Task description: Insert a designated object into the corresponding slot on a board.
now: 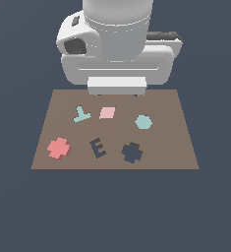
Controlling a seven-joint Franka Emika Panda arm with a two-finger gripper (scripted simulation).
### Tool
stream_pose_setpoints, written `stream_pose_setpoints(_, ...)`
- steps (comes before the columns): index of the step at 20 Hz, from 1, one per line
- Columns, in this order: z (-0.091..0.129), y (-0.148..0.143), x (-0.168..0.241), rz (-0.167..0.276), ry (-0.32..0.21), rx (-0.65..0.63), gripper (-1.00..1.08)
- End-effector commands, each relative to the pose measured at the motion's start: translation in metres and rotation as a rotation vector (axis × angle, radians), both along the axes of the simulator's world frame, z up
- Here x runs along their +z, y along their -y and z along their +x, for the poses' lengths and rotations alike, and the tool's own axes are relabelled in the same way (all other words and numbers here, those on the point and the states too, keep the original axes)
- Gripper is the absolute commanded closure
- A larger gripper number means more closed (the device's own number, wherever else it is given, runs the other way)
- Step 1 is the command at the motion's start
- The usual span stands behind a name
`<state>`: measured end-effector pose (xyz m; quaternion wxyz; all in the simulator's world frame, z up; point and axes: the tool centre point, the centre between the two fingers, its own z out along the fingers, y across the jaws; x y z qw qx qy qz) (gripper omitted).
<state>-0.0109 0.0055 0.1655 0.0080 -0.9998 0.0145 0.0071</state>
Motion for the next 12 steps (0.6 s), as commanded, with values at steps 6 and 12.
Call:
stream_pose_setpoints(6,0.004,0.005,-0.004,-0.001,0.0,-0.008,-0.92)
stream_pose_setpoints(12,0.018,0.026,-0.02,-0.004,0.002,-0.039,-0.92)
